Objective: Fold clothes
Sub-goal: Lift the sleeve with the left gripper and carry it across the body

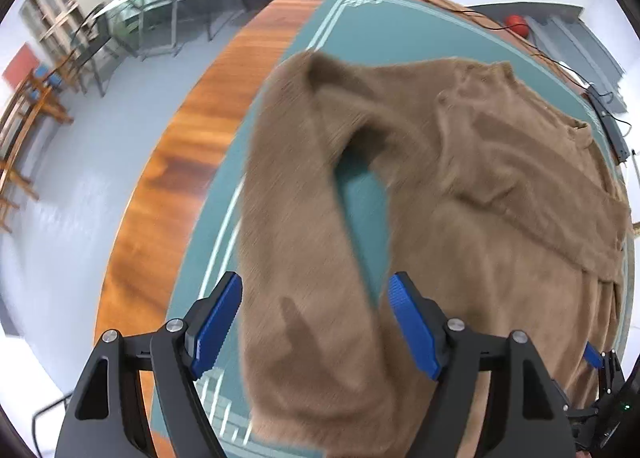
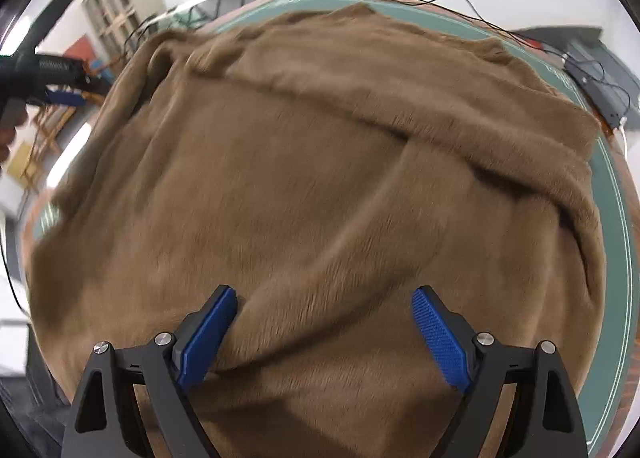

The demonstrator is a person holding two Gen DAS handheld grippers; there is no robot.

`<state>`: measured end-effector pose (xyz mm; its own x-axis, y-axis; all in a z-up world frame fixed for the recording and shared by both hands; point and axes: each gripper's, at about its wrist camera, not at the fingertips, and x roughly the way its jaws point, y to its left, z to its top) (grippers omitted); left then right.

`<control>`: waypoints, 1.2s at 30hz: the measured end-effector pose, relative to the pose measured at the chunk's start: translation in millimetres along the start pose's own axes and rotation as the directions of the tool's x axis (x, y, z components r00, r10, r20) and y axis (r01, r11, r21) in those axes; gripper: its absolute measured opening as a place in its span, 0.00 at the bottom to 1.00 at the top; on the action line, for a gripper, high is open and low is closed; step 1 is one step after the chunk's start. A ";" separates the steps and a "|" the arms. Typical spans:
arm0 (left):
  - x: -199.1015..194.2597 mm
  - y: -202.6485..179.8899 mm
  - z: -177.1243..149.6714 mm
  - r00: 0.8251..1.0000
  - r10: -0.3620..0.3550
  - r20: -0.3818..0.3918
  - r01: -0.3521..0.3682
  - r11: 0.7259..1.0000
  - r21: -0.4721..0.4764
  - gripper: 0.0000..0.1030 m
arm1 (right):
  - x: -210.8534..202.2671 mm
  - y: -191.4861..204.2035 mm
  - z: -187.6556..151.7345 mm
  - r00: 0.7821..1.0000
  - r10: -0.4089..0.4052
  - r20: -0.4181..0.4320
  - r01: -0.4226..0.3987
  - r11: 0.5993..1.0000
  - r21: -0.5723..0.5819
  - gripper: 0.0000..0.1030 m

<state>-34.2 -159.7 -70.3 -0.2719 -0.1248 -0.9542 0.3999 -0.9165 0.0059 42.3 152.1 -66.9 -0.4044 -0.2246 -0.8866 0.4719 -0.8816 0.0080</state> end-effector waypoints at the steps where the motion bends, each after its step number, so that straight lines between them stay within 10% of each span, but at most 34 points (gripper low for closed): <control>1: -1.1 4.7 -9.0 1.000 0.003 -0.008 -0.003 1.000 -0.010 0.77 | 0.0 2.5 -6.0 1.000 -0.005 0.002 0.005 1.000 -0.023 0.89; 14: 1.6 41.5 -114.5 0.974 -0.197 -0.112 0.170 0.962 -0.212 0.77 | -5.8 -33.3 -25.1 1.000 0.002 -0.018 -0.004 0.997 -0.083 0.99; 22: 16.0 42.4 -125.4 0.888 -0.459 -0.034 0.398 0.802 -0.446 0.77 | -5.0 -31.4 -22.7 1.000 -0.013 0.004 0.013 0.998 -0.065 0.99; 31: 35.0 46.0 -125.3 0.874 -0.484 0.044 0.400 0.666 -0.630 0.77 | -5.5 -29.7 -26.3 1.000 -0.019 0.019 0.020 0.998 -0.054 0.99; 33: 32.9 44.1 -123.4 0.889 -0.456 0.048 0.382 0.678 -0.628 0.68 | -5.1 -29.5 -25.9 1.000 -0.019 0.022 0.020 0.998 -0.053 0.99; 36: 37.8 43.2 -117.4 0.887 -0.460 0.034 0.375 0.676 -0.634 0.30 | -4.3 -29.5 -25.8 1.000 -0.009 0.023 0.010 0.998 -0.065 0.99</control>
<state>75.6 -159.4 -141.3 -0.4552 0.2979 -0.8391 0.7233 -0.4259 -0.5436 50.4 189.8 -75.3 -0.4266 -0.2265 -0.8756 0.5178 -0.8549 -0.0312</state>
